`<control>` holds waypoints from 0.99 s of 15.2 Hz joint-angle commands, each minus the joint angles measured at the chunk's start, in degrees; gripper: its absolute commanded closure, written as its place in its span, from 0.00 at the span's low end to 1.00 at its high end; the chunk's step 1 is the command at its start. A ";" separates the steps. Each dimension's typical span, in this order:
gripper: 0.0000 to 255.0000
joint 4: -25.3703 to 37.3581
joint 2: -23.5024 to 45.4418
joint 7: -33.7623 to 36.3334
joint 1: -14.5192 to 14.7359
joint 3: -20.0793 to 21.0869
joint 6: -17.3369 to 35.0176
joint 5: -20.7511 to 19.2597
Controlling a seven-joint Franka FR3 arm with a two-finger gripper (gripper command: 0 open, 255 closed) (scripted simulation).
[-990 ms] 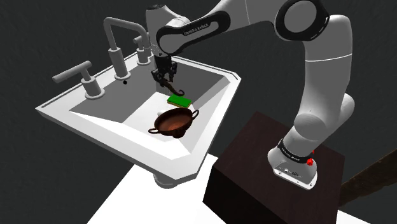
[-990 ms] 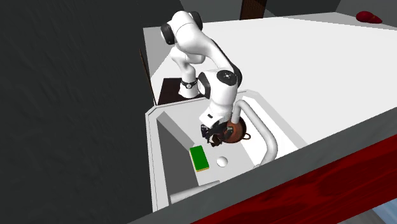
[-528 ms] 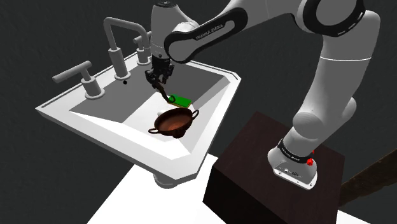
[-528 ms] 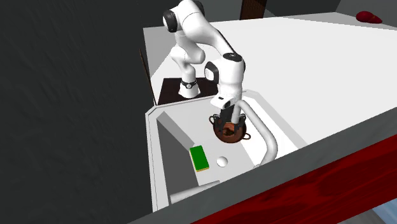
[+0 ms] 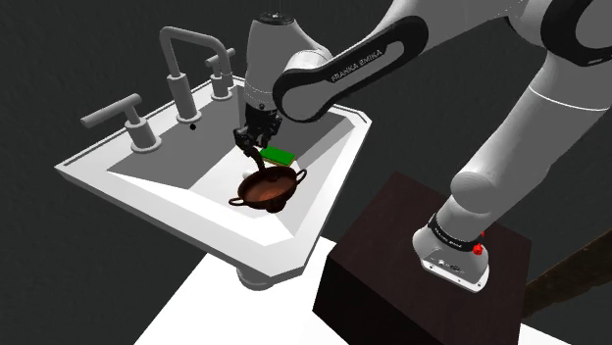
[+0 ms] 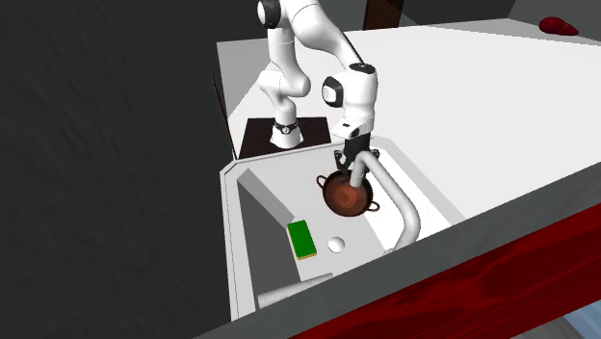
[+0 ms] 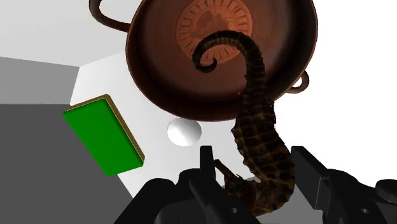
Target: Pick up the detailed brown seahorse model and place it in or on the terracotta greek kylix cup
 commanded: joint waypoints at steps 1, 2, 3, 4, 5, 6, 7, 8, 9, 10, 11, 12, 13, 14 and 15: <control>1.00 -3.18 -3.46 -0.55 0.29 0.81 0.81 3.20; 1.00 -3.54 -2.89 -0.04 0.43 0.71 1.54 2.51; 1.00 -3.90 -2.32 0.47 0.46 0.71 2.27 1.82; 1.00 -4.22 -1.70 1.05 0.49 0.71 2.98 1.03; 1.00 -4.53 -1.08 1.63 0.53 0.70 3.69 0.23; 1.00 -4.83 -0.44 2.24 0.59 0.65 4.39 -0.60; 1.00 -5.12 0.21 2.88 0.66 0.58 5.08 -1.47; 1.00 -5.39 0.88 3.54 0.75 0.49 5.77 -2.38; 1.00 -5.64 1.56 4.23 0.87 0.35 6.44 -3.32; 1.00 -5.88 2.25 4.94 1.01 0.18 7.10 -4.30; 1.00 -6.09 2.95 5.68 1.17 -0.02 7.74 -5.30; 1.00 -6.30 3.66 6.43 1.36 -0.26 8.38 -6.34; 1.00 -6.48 4.38 7.20 1.58 -0.53 9.00 -7.39; 1.00 -6.65 5.10 7.98 1.84 -0.86 9.62 -8.46; 1.00 -6.80 5.80 8.75 2.10 -1.20 10.20 -9.53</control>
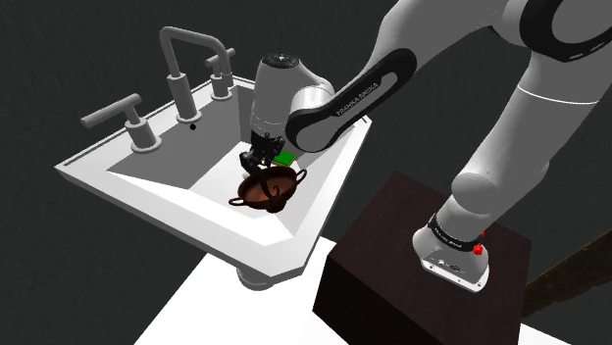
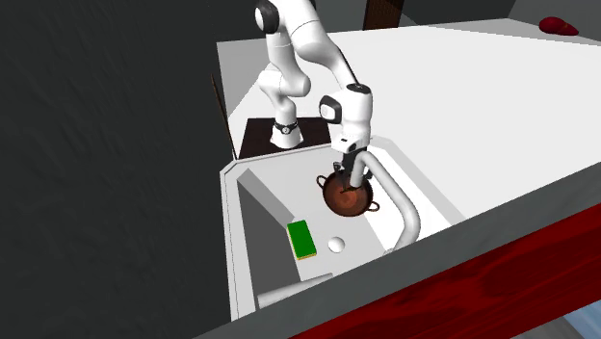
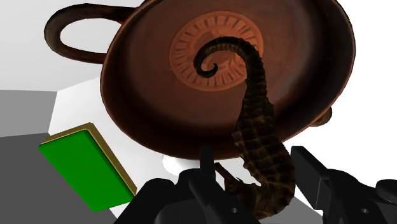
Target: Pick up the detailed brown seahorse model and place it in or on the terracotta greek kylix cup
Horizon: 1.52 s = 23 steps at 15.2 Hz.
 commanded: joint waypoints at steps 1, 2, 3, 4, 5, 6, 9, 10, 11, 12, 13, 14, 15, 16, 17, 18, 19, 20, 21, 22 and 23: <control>1.00 -0.58 0.95 0.97 0.44 -0.27 0.42 -1.16; 1.00 -0.58 0.94 0.97 0.45 -0.28 0.42 -1.16; 1.00 -0.58 0.94 0.97 0.46 -0.29 0.42 -1.16; 1.00 -0.58 0.94 0.97 0.46 -0.29 0.42 -1.16; 1.00 -0.58 0.95 0.97 0.46 -0.29 0.42 -1.16; 1.00 -0.58 0.94 0.97 0.47 -0.30 0.42 -1.16; 0.00 -0.87 0.52 0.65 0.32 -0.13 0.44 -0.66; 0.00 -0.67 0.70 0.80 0.40 -0.18 0.37 -0.86; 0.00 -0.66 0.72 0.83 0.43 -0.18 0.36 -0.89; 0.00 -0.66 0.66 0.77 0.40 -0.15 0.33 -0.80; 0.00 -0.68 0.66 0.79 0.41 -0.16 0.35 -0.82; 0.00 -0.58 0.94 0.96 0.47 -0.30 0.42 -1.15; 0.00 -0.76 -1.39 -1.28 -0.44 0.82 -0.86 2.07; 0.00 -0.83 -3.74 -3.52 -1.25 1.77 -2.26 5.26; 0.00 -0.79 -6.10 -5.71 -1.79 2.38 -3.76 8.39; 0.00 -0.67 -7.92 -7.35 -1.92 2.53 -5.03 10.72; 0.00 -0.67 -7.92 -7.35 -1.71 2.31 -5.03 10.72; 0.00 -0.67 -7.92 -7.34 -1.64 2.25 -5.03 10.72; 0.00 -0.67 -7.92 -7.35 -1.63 2.23 -5.03 10.73; 0.00 -0.67 -7.92 -7.35 -1.63 2.23 -5.03 10.72; 0.00 -0.67 -7.92 -7.34 -1.63 2.23 -5.03 10.72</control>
